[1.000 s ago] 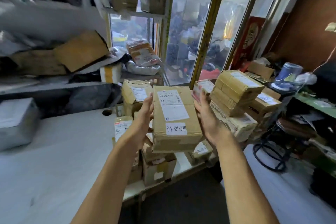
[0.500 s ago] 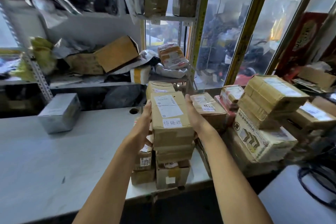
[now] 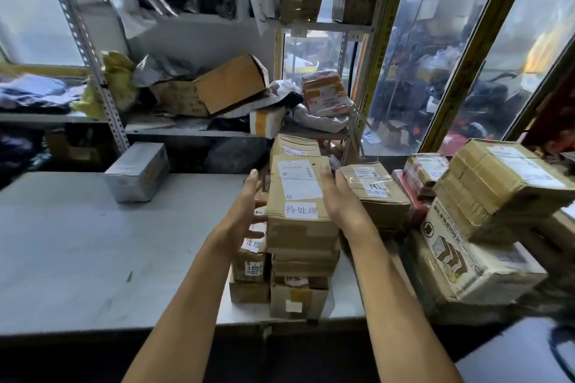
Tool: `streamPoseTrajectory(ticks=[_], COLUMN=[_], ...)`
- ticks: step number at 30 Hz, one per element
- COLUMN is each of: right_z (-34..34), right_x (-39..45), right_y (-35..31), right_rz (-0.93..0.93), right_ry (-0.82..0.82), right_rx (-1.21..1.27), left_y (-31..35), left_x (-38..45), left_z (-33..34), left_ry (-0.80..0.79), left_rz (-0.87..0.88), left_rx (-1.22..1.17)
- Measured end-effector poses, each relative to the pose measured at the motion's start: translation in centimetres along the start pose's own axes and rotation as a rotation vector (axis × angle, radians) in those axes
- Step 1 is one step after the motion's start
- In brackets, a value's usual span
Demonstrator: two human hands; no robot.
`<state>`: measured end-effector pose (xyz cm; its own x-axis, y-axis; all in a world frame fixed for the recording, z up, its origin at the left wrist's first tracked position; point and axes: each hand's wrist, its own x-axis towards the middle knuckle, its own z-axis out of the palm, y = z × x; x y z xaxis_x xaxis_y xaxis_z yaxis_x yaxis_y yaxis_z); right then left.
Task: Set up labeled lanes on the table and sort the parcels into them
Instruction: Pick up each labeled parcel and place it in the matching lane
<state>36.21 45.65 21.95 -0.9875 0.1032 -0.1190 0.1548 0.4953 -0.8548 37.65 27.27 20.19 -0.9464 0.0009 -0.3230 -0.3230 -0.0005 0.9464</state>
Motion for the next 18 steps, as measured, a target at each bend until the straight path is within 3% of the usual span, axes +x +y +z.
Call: streamPoseTrajectory(ticks=[3, 7, 11, 18], right_z=[0.3, 2.4, 6.3, 14.8], right_x=[-0.2, -0.3, -0.7, -3.4], right_y=[-1.4, -4.7, -7.1, -9.9], right_rz=[-0.106, -0.362, -0.526, -0.649], right_ry=[0.124, 0.134, 0.024, -0.171], right_rx=[-0.2, -0.403, -0.492, -0.543], left_y=[-0.5, -1.5, -3.1, -5.9], left_x=[-0.8, -1.9, -2.6, -6.1], left_z=[-0.7, -3.4, -7.3, -14.0], left_ry=[0.143, 0.384, 0.584, 0.73], left_rz=[0.102, 0.259, 0.249, 0.196], left_rx=[0.025, 0.271, 0.369, 0.294])
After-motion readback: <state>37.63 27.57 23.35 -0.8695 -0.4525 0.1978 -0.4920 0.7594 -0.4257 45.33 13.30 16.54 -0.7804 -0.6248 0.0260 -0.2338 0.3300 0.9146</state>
